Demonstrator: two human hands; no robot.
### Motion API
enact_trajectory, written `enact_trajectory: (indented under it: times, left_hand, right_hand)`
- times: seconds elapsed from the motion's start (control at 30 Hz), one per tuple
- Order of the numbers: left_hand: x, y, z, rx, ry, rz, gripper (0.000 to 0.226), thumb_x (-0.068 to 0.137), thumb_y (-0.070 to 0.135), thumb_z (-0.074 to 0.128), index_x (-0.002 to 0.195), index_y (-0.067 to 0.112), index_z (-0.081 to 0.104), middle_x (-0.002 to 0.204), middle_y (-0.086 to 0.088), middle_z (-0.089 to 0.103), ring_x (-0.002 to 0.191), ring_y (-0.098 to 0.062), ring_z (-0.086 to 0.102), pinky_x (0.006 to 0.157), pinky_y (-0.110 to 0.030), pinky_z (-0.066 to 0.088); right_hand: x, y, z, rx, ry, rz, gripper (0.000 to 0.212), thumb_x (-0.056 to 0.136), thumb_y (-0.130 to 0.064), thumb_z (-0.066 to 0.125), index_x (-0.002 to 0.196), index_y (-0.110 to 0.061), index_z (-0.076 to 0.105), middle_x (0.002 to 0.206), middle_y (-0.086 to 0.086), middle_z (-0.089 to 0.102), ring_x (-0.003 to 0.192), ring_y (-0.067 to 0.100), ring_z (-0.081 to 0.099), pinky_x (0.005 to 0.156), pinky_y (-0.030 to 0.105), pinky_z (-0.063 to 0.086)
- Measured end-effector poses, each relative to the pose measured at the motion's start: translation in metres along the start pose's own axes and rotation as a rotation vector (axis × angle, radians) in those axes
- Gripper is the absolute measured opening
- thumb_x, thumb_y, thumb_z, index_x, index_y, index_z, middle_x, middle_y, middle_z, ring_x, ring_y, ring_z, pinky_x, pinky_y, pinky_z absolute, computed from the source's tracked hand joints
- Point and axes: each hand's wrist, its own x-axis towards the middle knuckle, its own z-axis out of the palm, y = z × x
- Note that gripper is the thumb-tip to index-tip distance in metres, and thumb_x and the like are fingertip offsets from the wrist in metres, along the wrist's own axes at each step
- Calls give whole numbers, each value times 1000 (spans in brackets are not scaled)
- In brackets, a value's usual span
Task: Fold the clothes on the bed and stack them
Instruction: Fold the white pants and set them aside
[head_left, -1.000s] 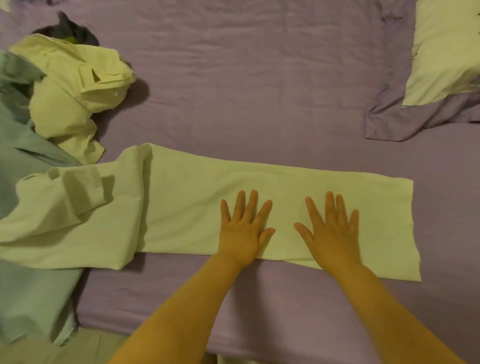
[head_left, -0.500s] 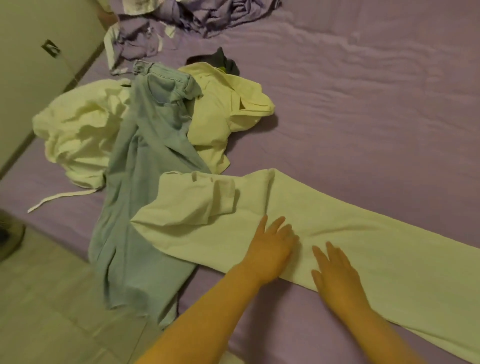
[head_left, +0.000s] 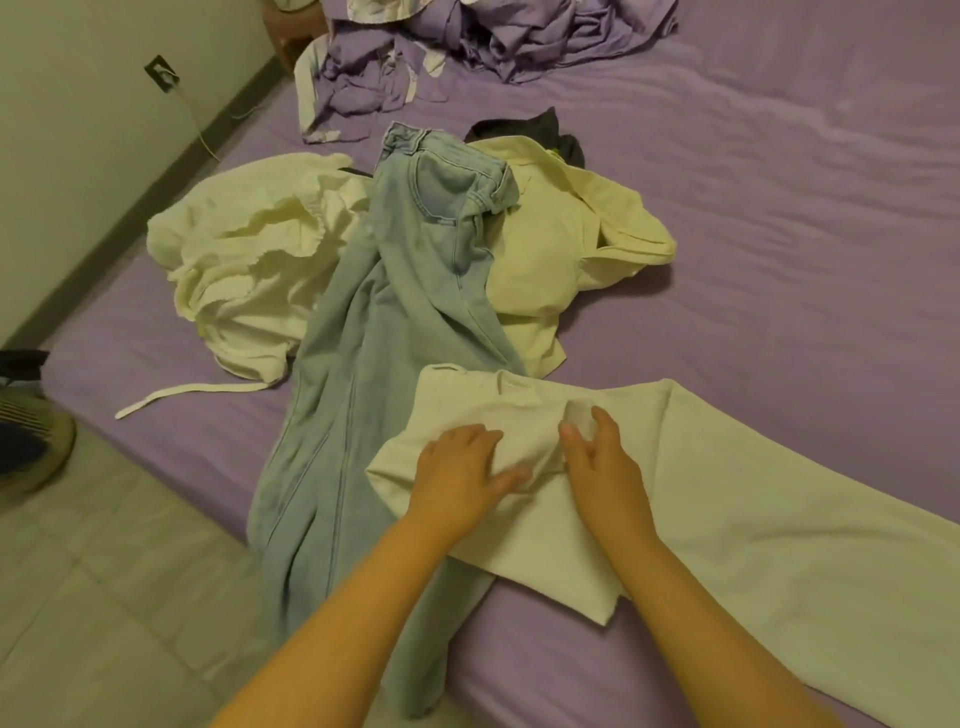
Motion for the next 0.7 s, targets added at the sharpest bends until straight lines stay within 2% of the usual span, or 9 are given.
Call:
enact_trajectory:
  times: [0.1, 0.2, 0.27, 0.37, 0.43, 0.5, 0.57, 0.63, 0.7]
  left_hand:
    - [10, -9, -3, -37, 171, -121, 47, 98, 46, 38, 139, 25, 46, 152, -4, 34, 142, -23, 22, 115, -45, 16]
    - [27, -22, -13, 108, 34, -239, 56, 97, 41, 44, 148, 22, 29, 141, -6, 46, 132, -26, 38, 111, -46, 22]
    - [31, -23, -19, 49, -39, -267, 54, 94, 40, 50, 142, 18, 39, 125, -5, 59, 117, -26, 52, 99, -39, 37]
    - [17, -3, -30, -142, 50, -194, 37, 94, 40, 52, 123, 18, 60, 113, -4, 63, 104, -25, 57, 86, -35, 45]
    - [-2, 24, -35, -259, 148, -111, 34, 95, 42, 49, 121, 25, 62, 104, 0, 59, 100, -20, 56, 82, -33, 44]
    - [-26, 60, -33, -382, 205, -12, 41, 92, 52, 42, 119, 30, 64, 97, 6, 55, 94, -14, 55, 78, -28, 43]
    - [-47, 98, -20, -483, 167, 111, 52, 86, 56, 31, 119, 32, 64, 97, 8, 56, 90, -11, 55, 77, -27, 45]
    - [-63, 132, -6, -521, 45, 226, 45, 91, 46, 32, 121, 33, 62, 100, 4, 59, 94, -12, 54, 81, -30, 46]
    - [-72, 155, 4, -577, -93, 280, 33, 98, 33, 40, 125, 30, 60, 109, 4, 61, 102, -11, 54, 90, -27, 44]
  right_hand:
    - [12, -13, 7, -37, 49, 16, 68, 94, -51, 42, 149, -20, 17, 127, 4, 58, 115, 23, 55, 81, 29, 39]
    - [23, -15, 14, -128, 107, 8, 68, 93, -38, 53, 149, -18, 18, 128, 5, 55, 113, 23, 56, 79, 28, 41]
    - [23, -15, 13, -225, 163, -30, 64, 92, -29, 56, 147, -19, 24, 130, 6, 51, 114, 23, 53, 85, 32, 45]
    - [10, -13, 2, -371, 301, -227, 47, 92, -24, 57, 137, -20, 45, 129, 6, 47, 116, 23, 48, 95, 33, 42]
    - [-1, -18, -11, -182, 248, -243, 31, 95, -28, 53, 124, -21, 58, 119, 1, 56, 107, 17, 54, 88, 26, 45]
    - [-12, -25, -30, 165, 116, -91, 26, 94, -39, 51, 107, -19, 63, 98, -2, 64, 92, 12, 61, 78, 22, 49]
    - [-19, -22, -50, 417, 110, 40, 28, 90, -41, 58, 102, -17, 63, 89, 0, 67, 84, 14, 64, 76, 31, 55]
    - [-26, -8, -73, 387, 209, 106, 24, 87, -26, 65, 109, -16, 60, 93, 3, 66, 84, 17, 63, 75, 36, 54]
    - [-37, 13, -97, 377, 297, 166, 21, 89, -13, 58, 110, -10, 59, 96, 6, 64, 86, 23, 60, 71, 34, 50]
